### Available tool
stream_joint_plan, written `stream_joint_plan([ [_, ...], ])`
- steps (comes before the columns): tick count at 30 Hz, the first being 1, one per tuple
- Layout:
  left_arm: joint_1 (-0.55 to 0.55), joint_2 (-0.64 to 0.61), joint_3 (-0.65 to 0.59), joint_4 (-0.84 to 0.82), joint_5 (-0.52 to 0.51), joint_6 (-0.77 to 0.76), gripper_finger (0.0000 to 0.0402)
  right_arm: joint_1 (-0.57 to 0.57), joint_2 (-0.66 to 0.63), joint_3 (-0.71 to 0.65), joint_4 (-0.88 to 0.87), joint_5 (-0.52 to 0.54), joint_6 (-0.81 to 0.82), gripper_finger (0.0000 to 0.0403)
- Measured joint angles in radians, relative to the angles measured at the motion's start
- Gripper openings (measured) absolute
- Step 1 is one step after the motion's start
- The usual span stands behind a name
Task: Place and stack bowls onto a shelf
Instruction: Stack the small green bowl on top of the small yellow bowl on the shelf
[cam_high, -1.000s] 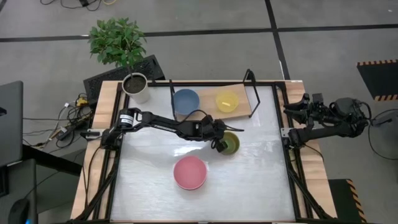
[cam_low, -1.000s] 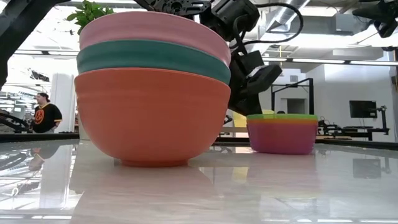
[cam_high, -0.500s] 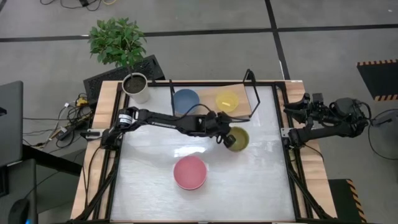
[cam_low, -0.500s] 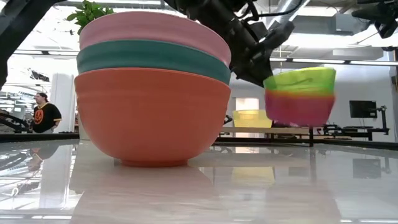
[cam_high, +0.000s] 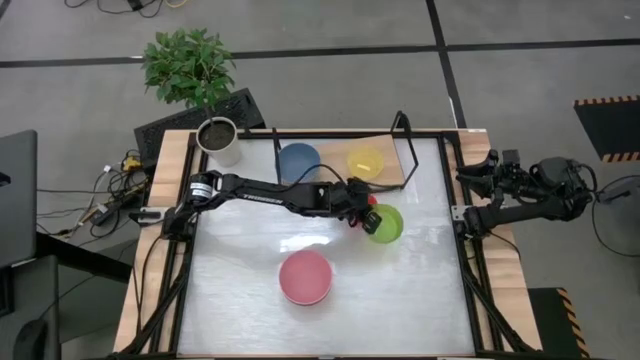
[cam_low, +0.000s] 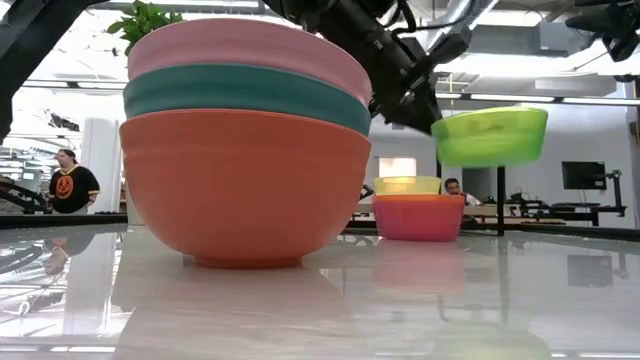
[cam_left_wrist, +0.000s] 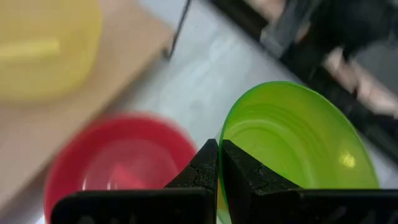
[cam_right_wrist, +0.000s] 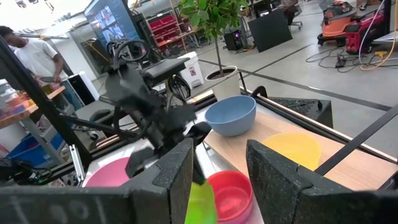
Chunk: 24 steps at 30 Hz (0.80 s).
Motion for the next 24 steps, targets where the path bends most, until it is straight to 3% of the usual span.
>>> stream_joint_plan([
  [5, 0.033, -0.022, 0.014, 0.086, -0.045, -0.008, 0.0, 0.0, 0.001, 0.0, -0.017, 0.0, 0.006, 0.0175],
  [12, 0.111, -0.025, 0.106, 0.023, -0.211, 0.081, 0.0, 0.0, 0.001, 0.0, -0.048, 0.0, 0.027, 0.0175],
  [17, 0.2, -0.025, 0.132, -0.019, -0.2, 0.129, 0.0, 0.0, 0.001, 0.0, -0.05, 0.004, 0.026, 0.0175],
  [24, 0.299, -0.022, 0.108, -0.093, -0.107, 0.15, 0.0, 0.0, 0.001, 0.0, -0.051, 0.038, 0.024, 0.0175],
])
